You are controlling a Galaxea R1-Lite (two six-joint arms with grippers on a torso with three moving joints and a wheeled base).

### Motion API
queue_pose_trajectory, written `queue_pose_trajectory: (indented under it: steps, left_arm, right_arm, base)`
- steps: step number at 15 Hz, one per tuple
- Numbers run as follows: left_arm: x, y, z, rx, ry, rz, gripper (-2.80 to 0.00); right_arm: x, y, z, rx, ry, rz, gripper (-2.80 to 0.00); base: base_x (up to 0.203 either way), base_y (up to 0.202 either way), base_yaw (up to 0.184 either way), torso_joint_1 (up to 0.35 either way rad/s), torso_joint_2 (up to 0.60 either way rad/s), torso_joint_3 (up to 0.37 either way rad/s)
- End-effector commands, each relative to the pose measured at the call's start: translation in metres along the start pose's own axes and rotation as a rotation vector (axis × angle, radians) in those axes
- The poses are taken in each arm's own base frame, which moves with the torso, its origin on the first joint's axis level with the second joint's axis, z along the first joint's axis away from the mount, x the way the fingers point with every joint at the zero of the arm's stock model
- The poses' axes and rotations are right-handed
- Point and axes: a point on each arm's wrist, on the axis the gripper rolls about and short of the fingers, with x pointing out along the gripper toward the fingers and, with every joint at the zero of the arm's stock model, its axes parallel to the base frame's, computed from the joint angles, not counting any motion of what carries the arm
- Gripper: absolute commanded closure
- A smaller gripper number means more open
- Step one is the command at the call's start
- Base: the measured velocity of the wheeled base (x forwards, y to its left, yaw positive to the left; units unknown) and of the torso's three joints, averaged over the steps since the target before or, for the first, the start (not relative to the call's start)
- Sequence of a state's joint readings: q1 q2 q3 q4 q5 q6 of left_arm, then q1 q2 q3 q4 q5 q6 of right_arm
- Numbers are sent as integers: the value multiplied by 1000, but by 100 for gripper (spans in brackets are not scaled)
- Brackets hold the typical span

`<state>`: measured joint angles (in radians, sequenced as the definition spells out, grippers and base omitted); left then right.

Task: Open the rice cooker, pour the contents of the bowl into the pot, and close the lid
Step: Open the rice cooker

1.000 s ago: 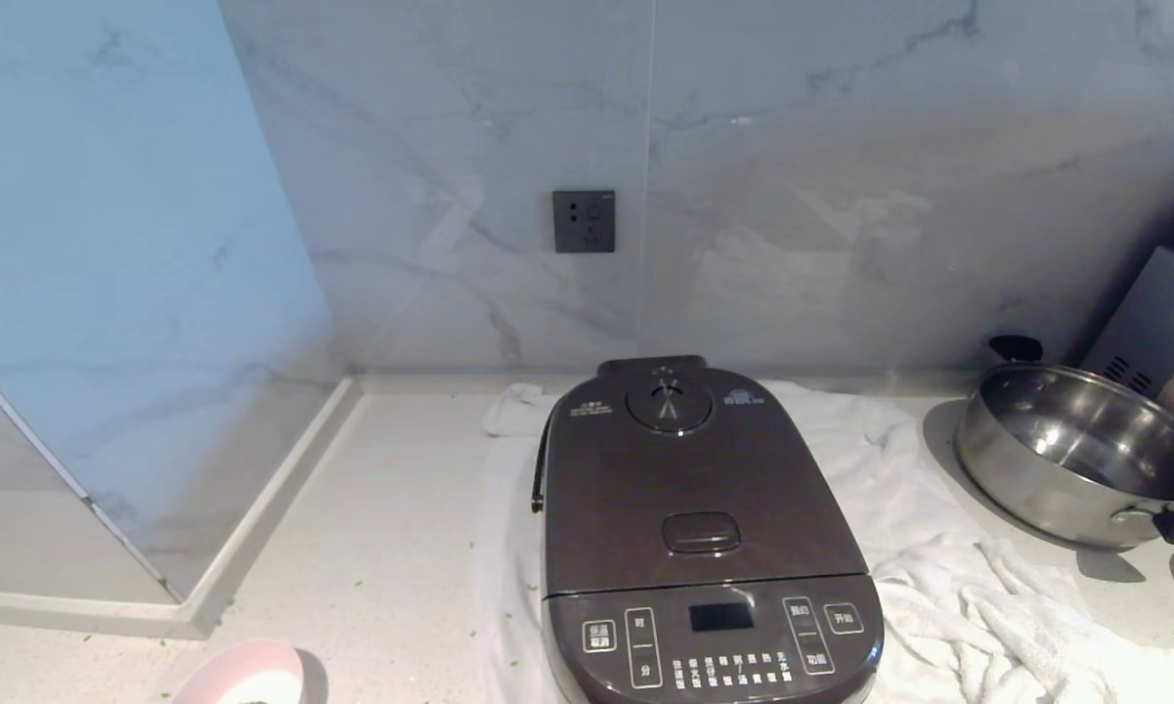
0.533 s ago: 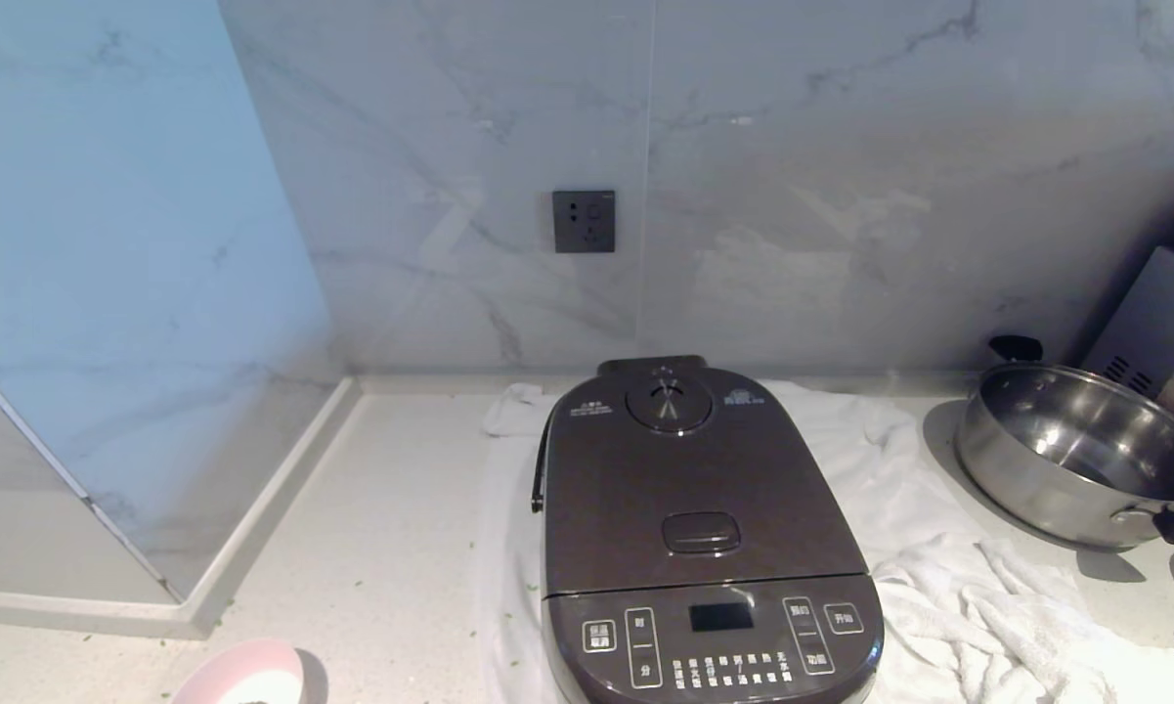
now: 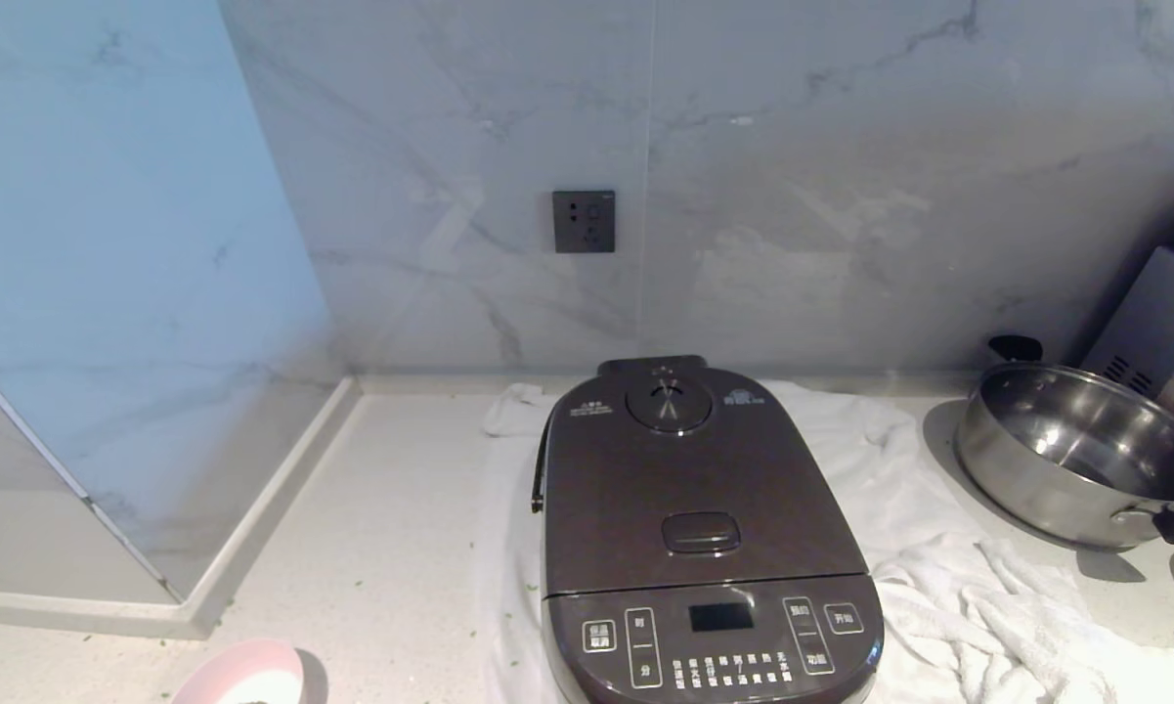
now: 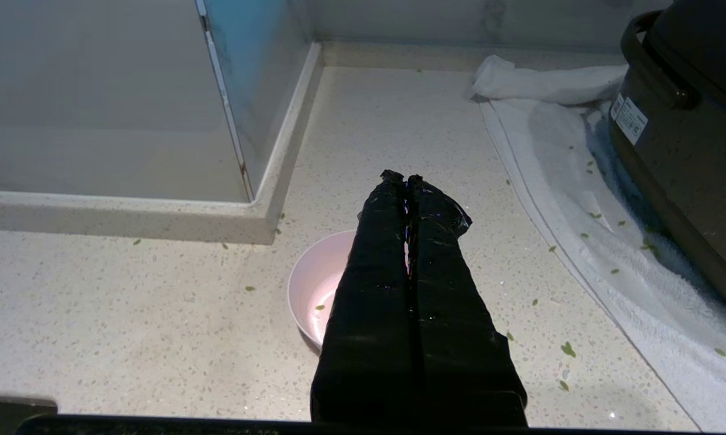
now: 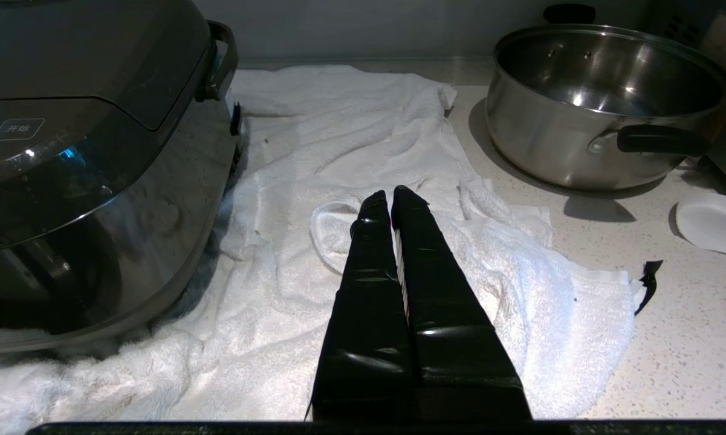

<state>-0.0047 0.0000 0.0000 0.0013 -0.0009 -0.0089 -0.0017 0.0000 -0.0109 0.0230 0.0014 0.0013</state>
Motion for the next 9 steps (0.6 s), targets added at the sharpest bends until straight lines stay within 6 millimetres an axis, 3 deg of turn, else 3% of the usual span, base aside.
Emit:
queue_pose_trajectory:
  steps: [1, 9]
  left_arm:
    - [0, 0, 0, 0, 2, 0, 0]
    - [0, 0, 0, 0, 2, -1, 0]
  right_arm:
    - [0, 0, 0, 0, 1, 0, 0]
    - [0, 0, 0, 0, 0, 0, 0]
  base:
    - [0, 0, 0, 0, 0, 0]
    - [0, 0, 0, 0, 0, 0]
